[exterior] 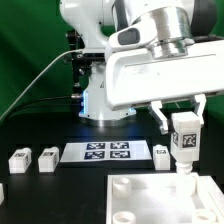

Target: Assemble one leg

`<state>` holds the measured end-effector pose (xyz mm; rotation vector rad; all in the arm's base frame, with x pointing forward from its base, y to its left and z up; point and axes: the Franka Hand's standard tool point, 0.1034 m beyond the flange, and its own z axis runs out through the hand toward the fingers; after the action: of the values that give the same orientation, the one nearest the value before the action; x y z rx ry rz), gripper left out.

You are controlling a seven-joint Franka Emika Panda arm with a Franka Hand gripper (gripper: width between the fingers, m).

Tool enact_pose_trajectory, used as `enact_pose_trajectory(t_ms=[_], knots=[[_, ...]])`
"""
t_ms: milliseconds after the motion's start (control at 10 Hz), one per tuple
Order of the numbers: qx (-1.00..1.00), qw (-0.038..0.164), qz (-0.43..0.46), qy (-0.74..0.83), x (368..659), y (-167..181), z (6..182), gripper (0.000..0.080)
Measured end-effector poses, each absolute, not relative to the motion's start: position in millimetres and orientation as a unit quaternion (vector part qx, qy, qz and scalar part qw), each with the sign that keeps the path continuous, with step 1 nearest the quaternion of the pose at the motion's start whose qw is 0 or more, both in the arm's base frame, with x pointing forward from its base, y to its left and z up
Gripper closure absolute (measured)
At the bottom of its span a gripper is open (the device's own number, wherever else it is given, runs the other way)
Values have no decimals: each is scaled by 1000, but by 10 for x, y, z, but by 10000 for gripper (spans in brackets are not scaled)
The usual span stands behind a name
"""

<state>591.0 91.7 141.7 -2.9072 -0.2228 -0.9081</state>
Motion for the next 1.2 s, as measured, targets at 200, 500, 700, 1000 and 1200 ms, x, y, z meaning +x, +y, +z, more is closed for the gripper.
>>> enact_pose_trajectory(t_ms=[200, 500, 700, 1000, 1200], knots=[[-951, 46, -296, -71, 5890, 943, 1345, 508], [-953, 50, -291, -71, 6081, 1098, 1223, 508], [-953, 52, -291, -70, 6159, 1113, 1152, 508], [-954, 52, -288, -67, 6222, 1090, 1022, 508], [-956, 53, -280, -68, 6188, 1107, 909, 508]])
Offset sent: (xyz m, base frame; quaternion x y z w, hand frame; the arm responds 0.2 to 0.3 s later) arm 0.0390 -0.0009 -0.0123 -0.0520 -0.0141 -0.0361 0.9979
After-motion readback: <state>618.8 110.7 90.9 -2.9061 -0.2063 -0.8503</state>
